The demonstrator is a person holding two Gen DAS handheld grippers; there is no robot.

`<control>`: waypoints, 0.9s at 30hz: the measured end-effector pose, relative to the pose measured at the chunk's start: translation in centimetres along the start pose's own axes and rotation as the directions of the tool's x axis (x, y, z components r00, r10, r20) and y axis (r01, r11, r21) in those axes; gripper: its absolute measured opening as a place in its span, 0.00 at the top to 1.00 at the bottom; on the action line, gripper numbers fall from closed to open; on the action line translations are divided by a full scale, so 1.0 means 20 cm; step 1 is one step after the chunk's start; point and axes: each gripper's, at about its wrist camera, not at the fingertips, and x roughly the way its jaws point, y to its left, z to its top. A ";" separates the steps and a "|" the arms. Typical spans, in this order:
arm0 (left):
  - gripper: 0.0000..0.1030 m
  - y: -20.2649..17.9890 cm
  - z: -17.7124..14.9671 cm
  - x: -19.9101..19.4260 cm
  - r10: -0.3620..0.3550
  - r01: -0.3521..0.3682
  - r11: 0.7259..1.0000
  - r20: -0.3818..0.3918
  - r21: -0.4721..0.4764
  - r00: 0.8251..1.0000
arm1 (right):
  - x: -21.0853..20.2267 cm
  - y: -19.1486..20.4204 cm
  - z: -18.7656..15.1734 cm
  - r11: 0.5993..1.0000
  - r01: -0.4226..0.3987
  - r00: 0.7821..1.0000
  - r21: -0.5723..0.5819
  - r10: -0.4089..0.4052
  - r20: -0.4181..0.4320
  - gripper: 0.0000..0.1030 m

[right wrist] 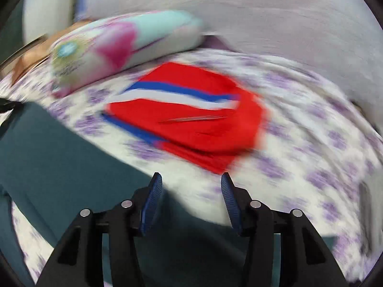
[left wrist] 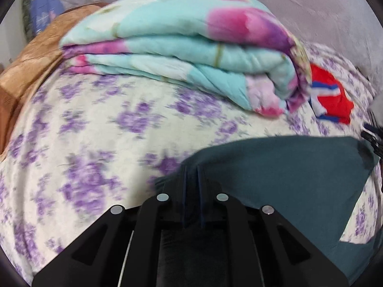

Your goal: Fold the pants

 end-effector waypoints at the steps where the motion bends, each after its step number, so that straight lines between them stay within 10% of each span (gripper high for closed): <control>1: 0.92 0.03 0.01 -0.03 -0.002 0.002 1.000 0.007 -0.016 1.000 | -0.01 -0.09 -0.05 0.999 0.026 0.999 0.021 -0.025 -0.030 0.51; 21: 0.88 -0.13 -0.11 -0.03 0.022 -0.022 1.000 -0.030 0.016 0.999 | 0.14 -0.25 -0.26 0.988 -0.058 0.988 -0.145 0.036 -0.150 0.52; 23: 0.87 -0.12 -0.10 -0.04 0.029 -0.029 1.000 -0.021 -0.008 0.999 | 0.13 -0.28 -0.23 0.990 -0.101 0.985 -0.095 0.086 -0.148 0.92; 27: 0.87 -0.12 -0.08 -0.06 0.040 -0.040 0.999 -0.020 -0.009 0.999 | 0.07 -0.42 -0.18 0.995 -0.093 0.994 0.017 0.094 -0.049 0.97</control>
